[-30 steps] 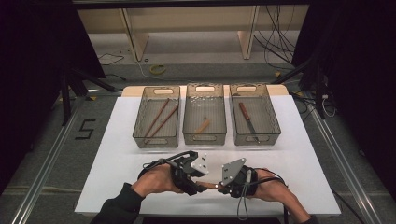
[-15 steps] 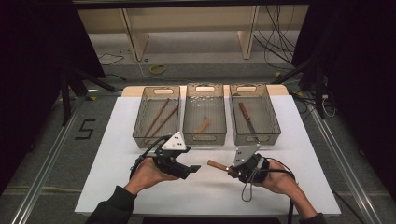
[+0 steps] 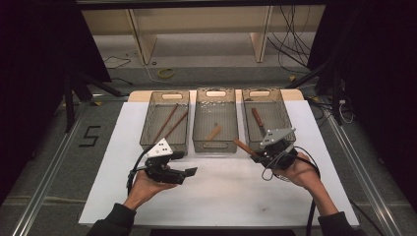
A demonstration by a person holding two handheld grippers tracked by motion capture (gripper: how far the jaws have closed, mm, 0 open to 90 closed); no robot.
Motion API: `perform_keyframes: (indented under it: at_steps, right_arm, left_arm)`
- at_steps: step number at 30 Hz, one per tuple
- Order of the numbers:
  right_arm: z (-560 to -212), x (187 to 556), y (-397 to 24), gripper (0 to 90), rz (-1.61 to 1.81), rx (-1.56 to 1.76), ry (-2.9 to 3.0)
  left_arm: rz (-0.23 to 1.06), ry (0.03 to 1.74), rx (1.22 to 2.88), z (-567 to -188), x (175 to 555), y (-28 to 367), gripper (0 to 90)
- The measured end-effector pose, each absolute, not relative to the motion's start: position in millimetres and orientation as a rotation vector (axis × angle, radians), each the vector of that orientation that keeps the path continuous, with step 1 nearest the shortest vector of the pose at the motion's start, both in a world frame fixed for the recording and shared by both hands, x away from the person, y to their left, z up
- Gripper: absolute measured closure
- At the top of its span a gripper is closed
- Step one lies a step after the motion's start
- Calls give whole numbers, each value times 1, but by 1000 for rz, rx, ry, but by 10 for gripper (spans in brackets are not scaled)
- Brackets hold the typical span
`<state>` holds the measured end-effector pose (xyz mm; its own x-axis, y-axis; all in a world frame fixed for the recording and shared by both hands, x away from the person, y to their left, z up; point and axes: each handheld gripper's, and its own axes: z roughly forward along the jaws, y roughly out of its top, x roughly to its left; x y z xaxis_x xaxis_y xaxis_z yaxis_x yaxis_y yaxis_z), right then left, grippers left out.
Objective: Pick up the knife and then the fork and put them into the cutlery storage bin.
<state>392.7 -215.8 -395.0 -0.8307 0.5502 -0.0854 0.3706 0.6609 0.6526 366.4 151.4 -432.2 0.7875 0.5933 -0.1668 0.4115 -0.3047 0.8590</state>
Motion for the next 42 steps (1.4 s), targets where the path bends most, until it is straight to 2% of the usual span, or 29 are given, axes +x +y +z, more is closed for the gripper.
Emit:
perform_keyframes:
  at_steps: [22,42]
  right_arm:
    - [-356,462,-240,778,1000,1044,2391]
    - [-364,523,-242,777,938,1272,2277]
  left_arm:
    - [283,834,1904,-455,359,174,204]
    - [307,837,1854,-457,348,181,186]
